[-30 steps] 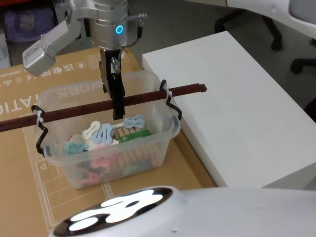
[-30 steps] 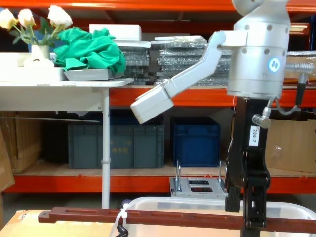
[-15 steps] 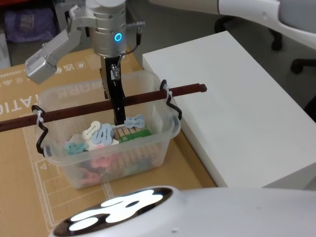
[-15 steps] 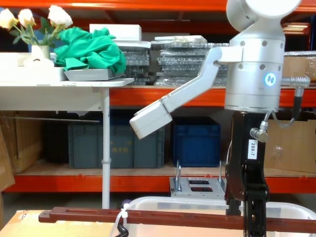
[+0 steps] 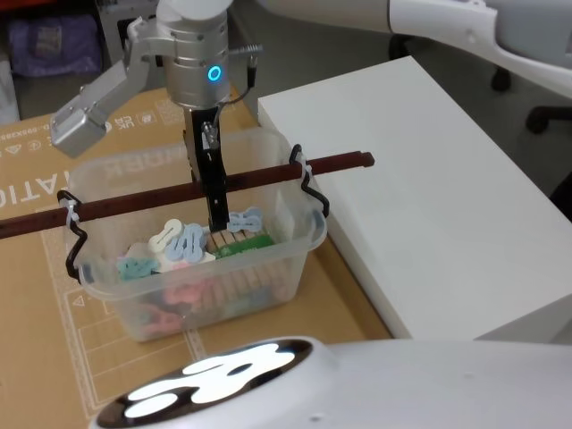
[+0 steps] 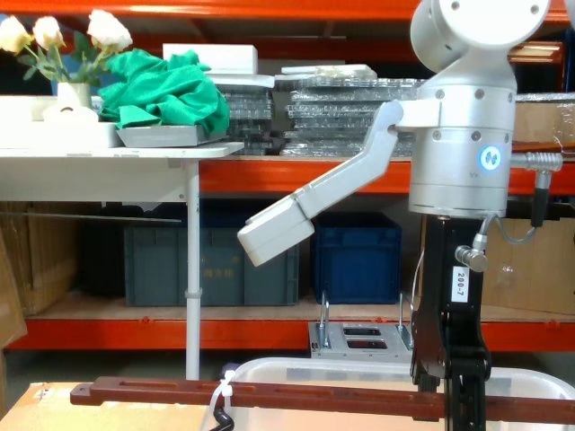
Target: Use one hand to grasp the basket and place it at the designated location.
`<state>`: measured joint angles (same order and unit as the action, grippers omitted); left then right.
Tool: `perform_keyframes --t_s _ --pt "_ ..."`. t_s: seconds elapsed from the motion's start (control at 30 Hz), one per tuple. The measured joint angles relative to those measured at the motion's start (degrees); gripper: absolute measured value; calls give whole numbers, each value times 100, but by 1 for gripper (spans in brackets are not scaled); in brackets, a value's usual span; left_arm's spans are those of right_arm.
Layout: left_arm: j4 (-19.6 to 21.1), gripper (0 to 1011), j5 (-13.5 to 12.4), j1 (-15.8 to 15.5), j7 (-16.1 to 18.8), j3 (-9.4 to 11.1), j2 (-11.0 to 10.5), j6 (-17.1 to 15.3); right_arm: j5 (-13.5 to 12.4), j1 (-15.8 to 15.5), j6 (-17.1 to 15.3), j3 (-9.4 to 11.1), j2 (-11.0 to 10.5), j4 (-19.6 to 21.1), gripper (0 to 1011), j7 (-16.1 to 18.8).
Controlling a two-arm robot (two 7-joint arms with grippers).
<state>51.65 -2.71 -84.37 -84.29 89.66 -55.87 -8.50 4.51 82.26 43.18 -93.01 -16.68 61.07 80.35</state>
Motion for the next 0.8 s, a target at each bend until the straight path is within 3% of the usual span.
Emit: perform_keyframes --t_s 0.8 --pt "0 0 0 0 0 0 0 0 -2 -82 18 -19 46 -82 1001 13"
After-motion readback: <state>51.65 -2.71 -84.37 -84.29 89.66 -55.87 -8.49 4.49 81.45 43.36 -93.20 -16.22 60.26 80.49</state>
